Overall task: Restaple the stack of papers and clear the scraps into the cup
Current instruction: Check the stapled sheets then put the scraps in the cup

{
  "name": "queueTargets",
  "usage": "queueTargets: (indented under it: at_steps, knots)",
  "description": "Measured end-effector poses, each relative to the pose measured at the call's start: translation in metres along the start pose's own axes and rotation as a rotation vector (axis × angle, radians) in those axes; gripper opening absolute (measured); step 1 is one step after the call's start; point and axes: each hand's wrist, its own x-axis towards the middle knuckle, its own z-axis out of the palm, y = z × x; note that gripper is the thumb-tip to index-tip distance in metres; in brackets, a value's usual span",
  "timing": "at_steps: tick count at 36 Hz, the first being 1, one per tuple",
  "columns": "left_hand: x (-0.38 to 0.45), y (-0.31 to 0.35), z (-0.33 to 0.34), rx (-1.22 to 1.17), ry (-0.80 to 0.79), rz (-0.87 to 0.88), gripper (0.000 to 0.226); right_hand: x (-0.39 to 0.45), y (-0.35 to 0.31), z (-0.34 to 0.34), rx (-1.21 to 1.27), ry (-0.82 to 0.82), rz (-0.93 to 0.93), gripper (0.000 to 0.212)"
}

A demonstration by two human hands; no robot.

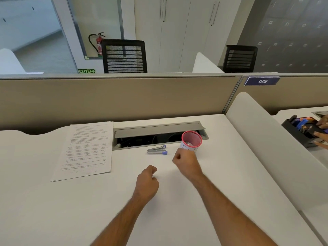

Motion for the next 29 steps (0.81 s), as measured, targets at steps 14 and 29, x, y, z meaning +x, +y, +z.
queueTargets:
  at_steps: [14, 29]
  knots:
    - [0.007, -0.005, 0.002, 0.008, 0.001, -0.017, 0.035, 0.075, 0.015, -0.071, -0.002, 0.233, -0.015, 0.016]
    - [0.023, -0.007, -0.008, -0.035, 0.060, -0.014, 0.032, 0.094, 0.022, -0.062, -0.139, 0.210, 0.004, 0.014]
